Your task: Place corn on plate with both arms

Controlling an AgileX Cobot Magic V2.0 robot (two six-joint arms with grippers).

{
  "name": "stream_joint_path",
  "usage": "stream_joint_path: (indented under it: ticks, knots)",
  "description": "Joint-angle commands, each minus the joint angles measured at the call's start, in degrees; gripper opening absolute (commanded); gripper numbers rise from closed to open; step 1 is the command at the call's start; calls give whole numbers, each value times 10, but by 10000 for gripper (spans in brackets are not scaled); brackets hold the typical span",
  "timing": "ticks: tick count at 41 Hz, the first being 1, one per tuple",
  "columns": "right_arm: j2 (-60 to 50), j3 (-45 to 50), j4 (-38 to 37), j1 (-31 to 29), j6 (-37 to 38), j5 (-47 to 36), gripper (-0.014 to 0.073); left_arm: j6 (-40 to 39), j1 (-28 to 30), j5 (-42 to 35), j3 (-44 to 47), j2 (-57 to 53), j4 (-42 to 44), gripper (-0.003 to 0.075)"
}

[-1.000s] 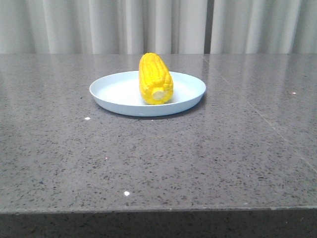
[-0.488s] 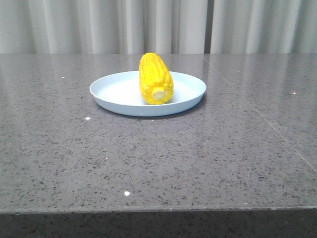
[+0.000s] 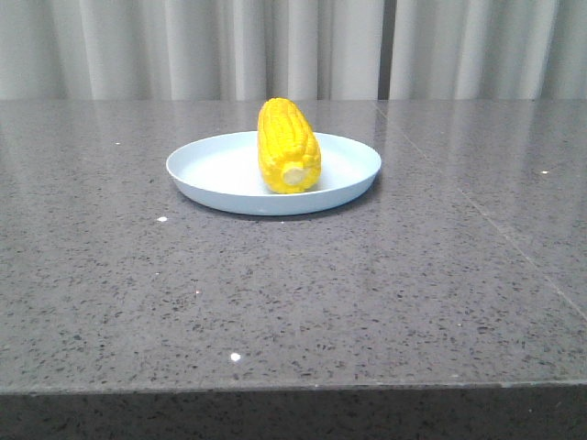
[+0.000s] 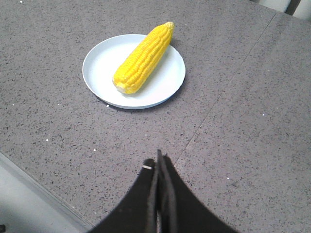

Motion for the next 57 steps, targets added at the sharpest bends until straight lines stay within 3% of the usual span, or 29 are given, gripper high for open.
stream_joint_path:
  ticks: [1,34,38,44,50,57]
  knots:
    - [2,-15,-7,-3,-4,-40,-68,-4,-5,-43,3,-13,-5,-20]
    - [-12,-6,-6,-5,-4,-46,-68,-4,-5,-43,3,-12,-5,-20]
    - [-45,21,-4,-52,-4,-52,-68,-4,-5,-43,3,-12,-5,-20]
    - [-135,107,5,-169,-4,-93,-68,-4,-5,-43,3,-12,-5,-20]
    - [-236,223,5,-256,-4,-182,-68,-4,-5,-43,3,-12,-5,-20]
    - [-326,350,17,-312,-4,-303,-68,-4,-5,-43,3,-12,-5,-20]
